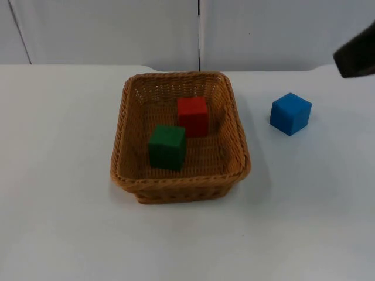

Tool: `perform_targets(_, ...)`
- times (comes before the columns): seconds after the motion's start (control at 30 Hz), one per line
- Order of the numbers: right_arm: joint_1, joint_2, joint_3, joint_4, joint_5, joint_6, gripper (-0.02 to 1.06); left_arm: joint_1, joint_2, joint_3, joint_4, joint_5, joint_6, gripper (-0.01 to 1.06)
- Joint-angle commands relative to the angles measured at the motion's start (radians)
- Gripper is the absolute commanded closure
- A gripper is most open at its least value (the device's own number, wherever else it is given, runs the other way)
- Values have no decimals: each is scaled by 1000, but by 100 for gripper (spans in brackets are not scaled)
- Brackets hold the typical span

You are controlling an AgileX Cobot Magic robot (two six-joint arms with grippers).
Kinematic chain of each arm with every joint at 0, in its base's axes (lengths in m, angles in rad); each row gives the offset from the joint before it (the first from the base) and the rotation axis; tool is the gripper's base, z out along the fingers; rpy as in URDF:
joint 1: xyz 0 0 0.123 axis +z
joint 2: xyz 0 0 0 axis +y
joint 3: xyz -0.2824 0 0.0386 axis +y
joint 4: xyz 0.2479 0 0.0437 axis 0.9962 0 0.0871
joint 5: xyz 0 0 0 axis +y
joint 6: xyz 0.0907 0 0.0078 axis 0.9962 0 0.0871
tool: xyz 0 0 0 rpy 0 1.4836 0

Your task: Pick up one cube with each hand and place exactly two cubes into the same basket, leaving the remaining cube outside.

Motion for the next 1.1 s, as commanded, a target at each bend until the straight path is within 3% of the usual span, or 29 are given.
perform_targets(0.0,3,-54,40,6,-11,9,31,0,-43,2,2,23,-9,24)
perform_targets(0.27,3,-247,146,6,-23,9,31,0,-197,4,3,131,-9,24)
perform_targets(0.47,3,-350,159,6,-19,11,31,0,-300,20,4,137,-9,24)
perform_targets(0.77,3,-552,162,3,75,11,31,0,-548,217,-34,164,-9,24)
perform_targets(1.07,3,-704,164,0,168,11,31,0,-592,245,-51,219,-9,24)
